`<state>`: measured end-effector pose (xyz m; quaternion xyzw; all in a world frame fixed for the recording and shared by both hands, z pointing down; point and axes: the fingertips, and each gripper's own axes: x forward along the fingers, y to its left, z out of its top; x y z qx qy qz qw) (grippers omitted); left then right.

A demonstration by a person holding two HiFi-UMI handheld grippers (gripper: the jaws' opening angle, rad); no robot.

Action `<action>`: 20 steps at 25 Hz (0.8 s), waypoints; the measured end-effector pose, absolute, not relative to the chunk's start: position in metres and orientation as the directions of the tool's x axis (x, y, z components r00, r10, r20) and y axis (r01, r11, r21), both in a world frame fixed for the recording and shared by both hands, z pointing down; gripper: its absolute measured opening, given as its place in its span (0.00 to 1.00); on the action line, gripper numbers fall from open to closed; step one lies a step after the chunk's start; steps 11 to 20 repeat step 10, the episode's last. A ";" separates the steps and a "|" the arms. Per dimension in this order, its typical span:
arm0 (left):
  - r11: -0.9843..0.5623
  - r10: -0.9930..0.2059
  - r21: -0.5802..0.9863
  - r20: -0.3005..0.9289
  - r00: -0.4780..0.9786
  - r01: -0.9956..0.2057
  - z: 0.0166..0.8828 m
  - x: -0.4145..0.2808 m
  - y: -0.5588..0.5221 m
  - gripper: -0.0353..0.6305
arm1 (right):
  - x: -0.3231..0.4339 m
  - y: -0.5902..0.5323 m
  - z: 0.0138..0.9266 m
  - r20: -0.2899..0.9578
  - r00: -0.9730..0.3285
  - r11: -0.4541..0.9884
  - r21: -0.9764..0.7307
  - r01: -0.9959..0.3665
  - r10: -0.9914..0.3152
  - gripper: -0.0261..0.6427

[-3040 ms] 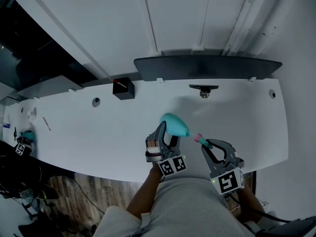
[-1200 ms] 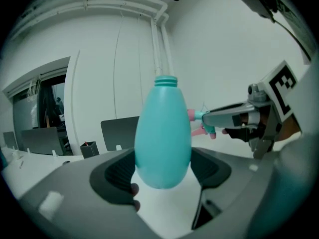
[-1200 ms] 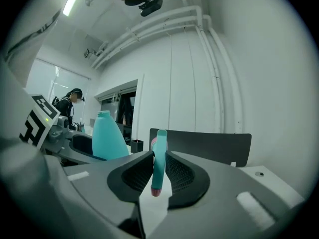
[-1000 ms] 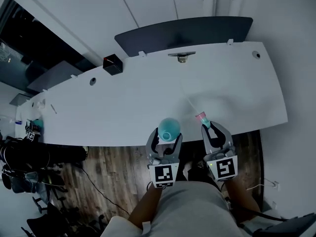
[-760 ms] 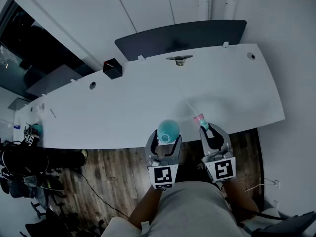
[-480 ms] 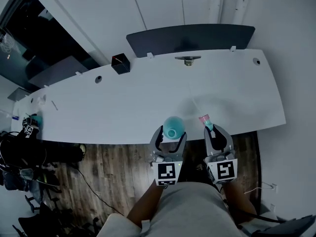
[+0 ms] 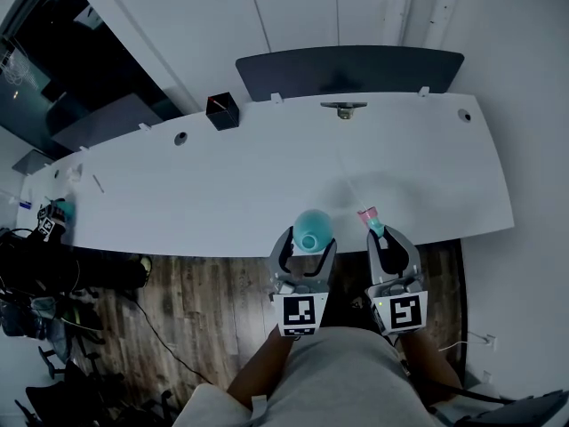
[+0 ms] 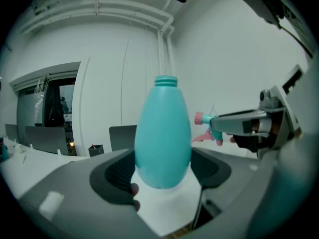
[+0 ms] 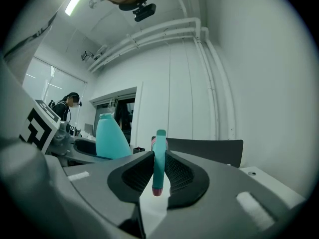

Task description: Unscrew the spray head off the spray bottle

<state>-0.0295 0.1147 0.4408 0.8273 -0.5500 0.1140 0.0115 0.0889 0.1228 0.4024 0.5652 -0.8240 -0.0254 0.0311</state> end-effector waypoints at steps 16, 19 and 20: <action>-0.407 -0.904 -0.101 0.183 0.385 -0.908 0.434 -0.026 0.117 0.57 | 0.087 0.125 0.400 0.025 -0.364 0.365 0.080 -0.928 -0.931 0.15; -0.407 -0.904 -0.101 0.183 0.385 -0.908 0.434 -0.026 0.117 0.57 | 0.087 0.125 0.400 0.025 -0.364 0.365 0.080 -0.928 -0.931 0.15; -0.407 -0.904 -0.101 0.183 0.385 -0.908 0.434 -0.026 0.117 0.57 | 0.087 0.125 0.400 0.025 -0.364 0.365 0.080 -0.928 -0.931 0.15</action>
